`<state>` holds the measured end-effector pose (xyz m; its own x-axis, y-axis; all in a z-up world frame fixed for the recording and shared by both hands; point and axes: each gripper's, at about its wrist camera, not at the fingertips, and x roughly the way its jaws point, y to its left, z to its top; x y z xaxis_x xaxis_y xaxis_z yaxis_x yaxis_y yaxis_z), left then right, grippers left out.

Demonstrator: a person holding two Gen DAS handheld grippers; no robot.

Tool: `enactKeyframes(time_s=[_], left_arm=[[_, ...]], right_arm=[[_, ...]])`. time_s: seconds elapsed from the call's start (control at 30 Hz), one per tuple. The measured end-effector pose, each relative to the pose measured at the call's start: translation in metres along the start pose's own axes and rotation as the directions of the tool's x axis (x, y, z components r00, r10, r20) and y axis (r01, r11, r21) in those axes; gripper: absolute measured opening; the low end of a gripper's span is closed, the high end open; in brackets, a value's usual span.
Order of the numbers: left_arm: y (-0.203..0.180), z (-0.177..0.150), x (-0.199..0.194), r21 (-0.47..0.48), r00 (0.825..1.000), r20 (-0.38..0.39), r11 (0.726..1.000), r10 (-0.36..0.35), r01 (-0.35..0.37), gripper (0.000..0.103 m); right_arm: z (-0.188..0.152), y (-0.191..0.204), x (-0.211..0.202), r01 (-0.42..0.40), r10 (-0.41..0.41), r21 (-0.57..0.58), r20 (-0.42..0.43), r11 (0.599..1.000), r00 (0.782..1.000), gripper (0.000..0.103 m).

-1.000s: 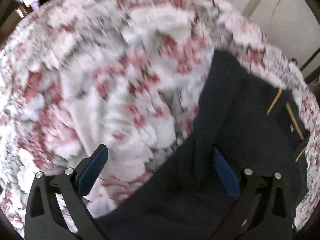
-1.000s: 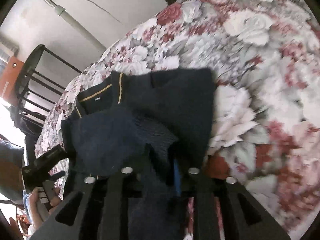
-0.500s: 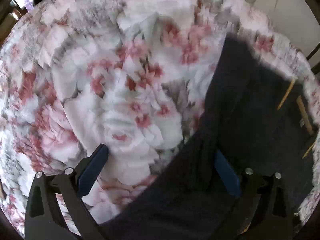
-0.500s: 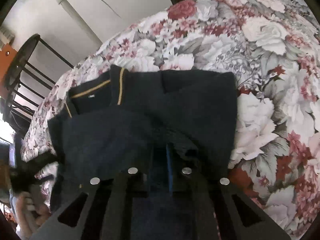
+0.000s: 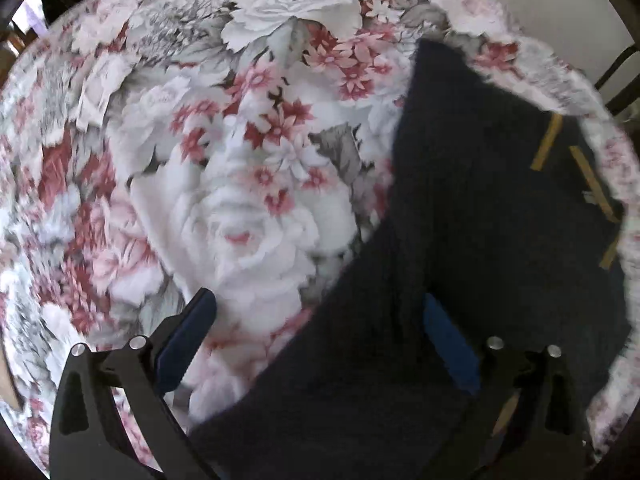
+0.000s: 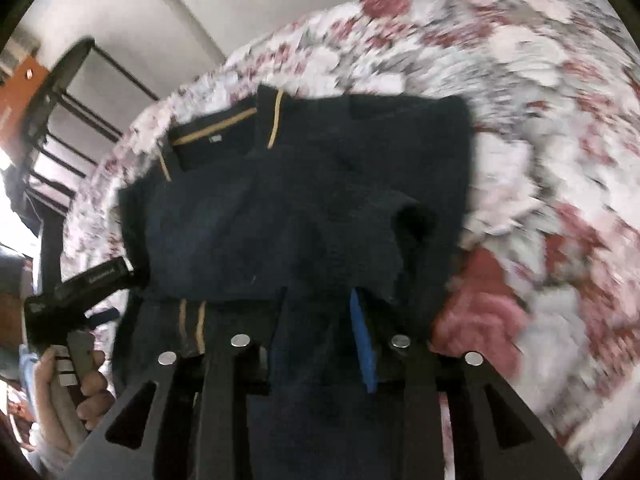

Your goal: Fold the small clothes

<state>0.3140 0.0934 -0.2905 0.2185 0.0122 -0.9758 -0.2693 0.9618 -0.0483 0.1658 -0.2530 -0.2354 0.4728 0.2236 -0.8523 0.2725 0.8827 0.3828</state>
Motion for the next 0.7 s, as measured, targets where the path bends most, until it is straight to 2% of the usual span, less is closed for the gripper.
enactKeyframes(time_s=[0.1, 0.2, 0.27, 0.33, 0.37, 0.53, 0.6, 0.67, 0.7], left_arm=[[0.031, -0.015, -0.013, 0.001, 0.992, -0.049, 0.993, -0.117, 0.117, 0.098], [0.075, -0.038, -0.032, -0.023, 0.977, -0.033, 0.978, -0.210, 0.209, 0.098], [0.102, -0.056, -0.044, -0.053, 0.959, -0.028, 0.958, -0.283, 0.281, 0.098], [0.120, -0.089, -0.054, -0.068, 0.931, -0.064, 0.932, -0.359, 0.355, 0.098], [0.126, -0.100, -0.056, -0.042, 0.919, -0.095, 0.924, -0.383, 0.381, 0.098], [0.124, -0.156, -0.066, 0.107, 0.930, -0.174, 0.933, -0.322, 0.343, 0.098], [0.136, -0.174, -0.056, 0.089, 0.916, -0.226, 0.929, -0.332, 0.359, 0.098], [0.142, -0.182, -0.043, 0.048, 0.892, -0.272, 0.920, -0.362, 0.388, 0.098], [0.145, -0.184, -0.036, 0.016, 0.871, -0.296, 0.910, -0.391, 0.414, 0.098]], right_arm=[[-0.019, -0.017, -0.029, -0.040, 0.039, 0.052, 0.007, 0.998, 0.999, 0.042], [-0.057, -0.039, -0.054, -0.096, 0.100, 0.124, -0.025, 0.988, 0.995, 0.048], [-0.077, -0.045, -0.060, -0.122, 0.131, 0.167, -0.048, 0.978, 0.990, 0.050], [-0.098, -0.053, -0.068, -0.158, 0.178, 0.208, -0.078, 0.965, 0.981, 0.050], [-0.106, -0.056, -0.070, -0.170, 0.193, 0.221, -0.088, 0.960, 0.977, 0.050], [-0.128, -0.055, -0.081, -0.265, 0.308, 0.297, -0.109, 0.917, 0.945, 0.050], [-0.134, -0.049, -0.077, -0.275, 0.333, 0.319, -0.144, 0.907, 0.932, 0.050], [-0.136, -0.039, -0.073, -0.277, 0.337, 0.310, -0.161, 0.910, 0.928, 0.050], [-0.136, -0.033, -0.072, -0.277, 0.337, 0.301, -0.170, 0.913, 0.926, 0.052]])
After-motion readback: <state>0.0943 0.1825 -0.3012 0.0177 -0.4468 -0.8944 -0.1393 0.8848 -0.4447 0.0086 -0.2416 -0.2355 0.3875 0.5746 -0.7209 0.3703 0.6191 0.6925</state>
